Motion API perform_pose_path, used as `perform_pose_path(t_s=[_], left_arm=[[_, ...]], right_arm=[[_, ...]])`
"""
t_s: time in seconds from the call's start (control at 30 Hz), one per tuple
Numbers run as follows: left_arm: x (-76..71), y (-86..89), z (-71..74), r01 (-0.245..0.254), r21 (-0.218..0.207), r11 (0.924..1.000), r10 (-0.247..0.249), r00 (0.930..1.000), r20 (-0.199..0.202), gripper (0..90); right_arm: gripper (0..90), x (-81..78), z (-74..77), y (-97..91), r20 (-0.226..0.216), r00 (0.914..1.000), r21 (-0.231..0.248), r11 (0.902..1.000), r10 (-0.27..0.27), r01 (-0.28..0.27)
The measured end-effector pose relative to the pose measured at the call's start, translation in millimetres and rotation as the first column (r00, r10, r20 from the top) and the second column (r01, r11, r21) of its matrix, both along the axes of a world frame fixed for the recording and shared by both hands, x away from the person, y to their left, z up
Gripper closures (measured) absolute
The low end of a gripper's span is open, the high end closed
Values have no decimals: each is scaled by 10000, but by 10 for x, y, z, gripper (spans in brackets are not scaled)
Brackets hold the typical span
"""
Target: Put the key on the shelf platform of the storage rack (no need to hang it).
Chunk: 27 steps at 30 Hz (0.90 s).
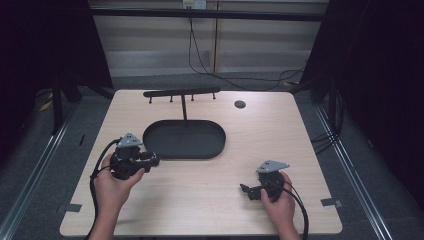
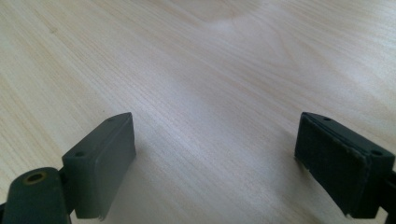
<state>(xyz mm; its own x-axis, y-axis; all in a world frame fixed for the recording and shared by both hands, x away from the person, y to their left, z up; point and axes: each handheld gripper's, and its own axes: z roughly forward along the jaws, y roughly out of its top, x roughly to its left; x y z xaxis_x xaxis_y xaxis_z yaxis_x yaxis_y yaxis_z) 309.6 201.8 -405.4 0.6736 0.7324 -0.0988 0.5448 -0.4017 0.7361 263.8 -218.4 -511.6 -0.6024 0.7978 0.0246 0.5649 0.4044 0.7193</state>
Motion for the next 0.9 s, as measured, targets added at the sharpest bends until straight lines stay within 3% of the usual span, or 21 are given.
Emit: perform_pose_path(t_s=[0.53, 0.9], left_arm=[[174, -83, 102, 15, 76, 10000, -14, 10000, -63, 625], [278, -164, 162, -82, -90, 9999, 82, 10000, -22, 624]], right_arm=[[117, 0, 0, 0, 1, 10000, -1, 10000, 1, -1], [116, 0, 0, 0, 0, 10000, -2, 10000, 2, -2]])
